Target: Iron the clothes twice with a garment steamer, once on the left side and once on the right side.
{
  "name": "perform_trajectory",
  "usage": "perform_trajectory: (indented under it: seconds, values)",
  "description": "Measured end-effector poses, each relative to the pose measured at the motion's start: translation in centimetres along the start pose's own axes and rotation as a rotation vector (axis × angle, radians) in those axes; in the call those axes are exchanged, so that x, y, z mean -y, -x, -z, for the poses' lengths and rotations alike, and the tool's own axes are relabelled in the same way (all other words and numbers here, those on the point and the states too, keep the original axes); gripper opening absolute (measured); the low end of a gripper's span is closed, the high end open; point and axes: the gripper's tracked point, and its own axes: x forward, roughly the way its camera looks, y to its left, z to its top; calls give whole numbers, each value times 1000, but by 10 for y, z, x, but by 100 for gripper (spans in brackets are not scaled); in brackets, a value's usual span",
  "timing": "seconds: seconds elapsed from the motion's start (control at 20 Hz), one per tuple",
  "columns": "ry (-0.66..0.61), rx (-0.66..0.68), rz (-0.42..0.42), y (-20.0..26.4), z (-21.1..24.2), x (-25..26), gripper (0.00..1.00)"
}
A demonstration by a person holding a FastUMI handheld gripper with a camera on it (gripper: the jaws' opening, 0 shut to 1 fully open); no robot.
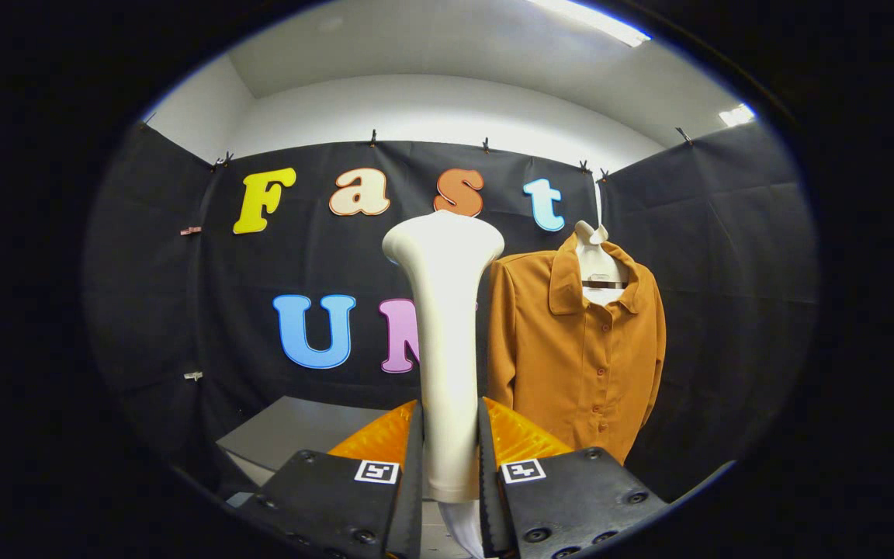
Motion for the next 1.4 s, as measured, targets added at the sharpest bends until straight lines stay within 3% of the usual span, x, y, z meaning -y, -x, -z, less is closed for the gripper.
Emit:
perform_trajectory:
  seconds: [0.45, 1.4]
  values:
    - [9, 24, -10, 17, -7, -34, 33]
    - [12, 14, -6, 17, -7, -38, 33]
